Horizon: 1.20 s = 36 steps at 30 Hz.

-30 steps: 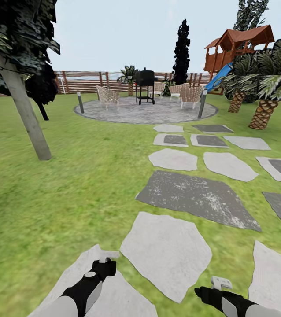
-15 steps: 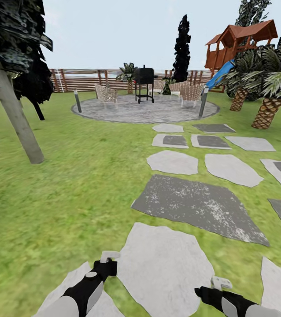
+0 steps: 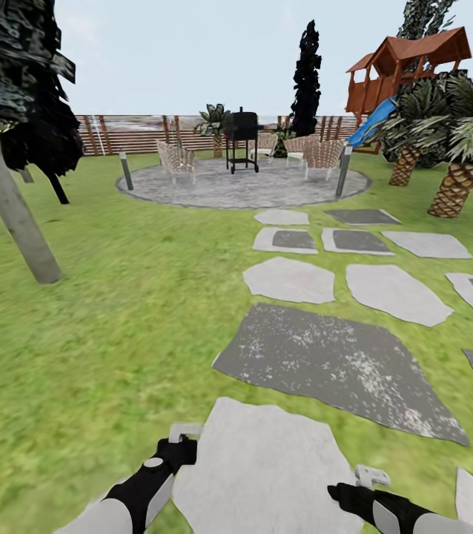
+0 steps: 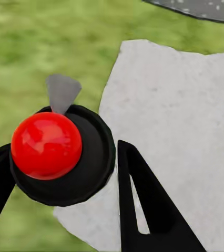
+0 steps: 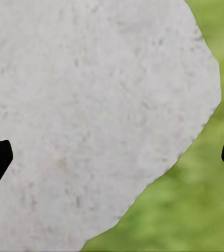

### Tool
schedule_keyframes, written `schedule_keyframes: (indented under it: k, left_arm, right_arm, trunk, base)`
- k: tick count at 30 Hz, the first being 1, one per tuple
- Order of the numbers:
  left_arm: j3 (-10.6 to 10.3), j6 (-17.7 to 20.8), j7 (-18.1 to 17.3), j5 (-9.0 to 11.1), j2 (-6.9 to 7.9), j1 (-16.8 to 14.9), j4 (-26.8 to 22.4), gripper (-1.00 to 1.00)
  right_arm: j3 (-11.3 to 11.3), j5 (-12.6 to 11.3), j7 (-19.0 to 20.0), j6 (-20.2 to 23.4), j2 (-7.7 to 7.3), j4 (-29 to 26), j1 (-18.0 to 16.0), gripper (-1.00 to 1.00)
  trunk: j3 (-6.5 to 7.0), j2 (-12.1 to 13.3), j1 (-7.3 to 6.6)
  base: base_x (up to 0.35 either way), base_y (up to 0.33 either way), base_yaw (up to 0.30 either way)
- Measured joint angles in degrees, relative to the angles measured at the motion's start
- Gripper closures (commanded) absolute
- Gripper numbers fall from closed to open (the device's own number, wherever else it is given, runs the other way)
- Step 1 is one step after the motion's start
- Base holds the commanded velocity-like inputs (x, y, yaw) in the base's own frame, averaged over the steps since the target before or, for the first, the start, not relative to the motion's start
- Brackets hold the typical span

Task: Pick up the pesticide atomizer in the garden and spray insectifuge to fully cover both potted plants in the garden.

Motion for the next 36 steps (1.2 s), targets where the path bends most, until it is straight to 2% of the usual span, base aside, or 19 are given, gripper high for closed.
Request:
schedule_keyframes:
  k: [30, 36]
  left_arm:
    - [0.16, 0.00, 0.08, 0.00, 0.25, 0.00, -0.03, 1.00]
    - [0.16, 0.01, 0.08, 0.06, 0.27, 0.01, -0.02, 1.00]
  right_arm:
    - [-0.13, -0.30, 0.41, -0.09, -0.18, -0.09, 0.00, -1.00]
    - [0.01, -0.09, 0.18, -0.18, -0.14, -0.09, -0.03, -1.00]
  trunk:
    - [0.00, 0.00, 0.00]
    - [-0.22, 0.00, 0.00]
  base:
    - [0.324, -0.105, 0.000]
    - [0.324, -0.105, 0.137]
